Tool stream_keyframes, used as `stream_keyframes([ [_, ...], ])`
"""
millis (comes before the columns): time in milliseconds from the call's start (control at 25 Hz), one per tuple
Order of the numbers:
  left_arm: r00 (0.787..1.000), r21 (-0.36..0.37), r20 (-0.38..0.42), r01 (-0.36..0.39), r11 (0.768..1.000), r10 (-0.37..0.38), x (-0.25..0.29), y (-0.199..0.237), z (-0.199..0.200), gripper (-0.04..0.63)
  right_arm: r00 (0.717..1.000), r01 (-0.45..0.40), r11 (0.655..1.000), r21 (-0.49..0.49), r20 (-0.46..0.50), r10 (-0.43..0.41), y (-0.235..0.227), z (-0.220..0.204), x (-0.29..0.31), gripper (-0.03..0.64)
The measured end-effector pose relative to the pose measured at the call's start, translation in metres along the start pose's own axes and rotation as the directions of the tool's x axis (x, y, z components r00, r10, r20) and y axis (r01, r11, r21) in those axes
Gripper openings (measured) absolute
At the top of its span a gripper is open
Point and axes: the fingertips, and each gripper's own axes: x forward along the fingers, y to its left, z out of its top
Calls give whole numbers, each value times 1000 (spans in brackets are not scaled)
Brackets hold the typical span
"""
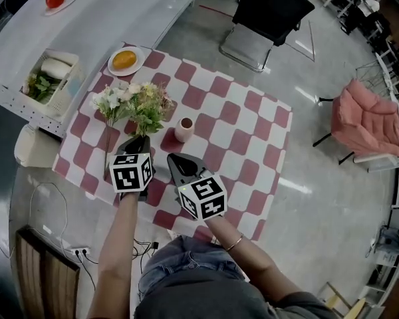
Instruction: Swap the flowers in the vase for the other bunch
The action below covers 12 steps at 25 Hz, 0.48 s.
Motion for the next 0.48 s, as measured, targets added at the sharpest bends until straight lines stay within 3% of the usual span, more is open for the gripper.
stream_keyframes([
  [480,999,-27,-32,-5,1000,4,20,0,-11,47,1000,6,1000,9,-20,-6,-12,-6,6,11],
])
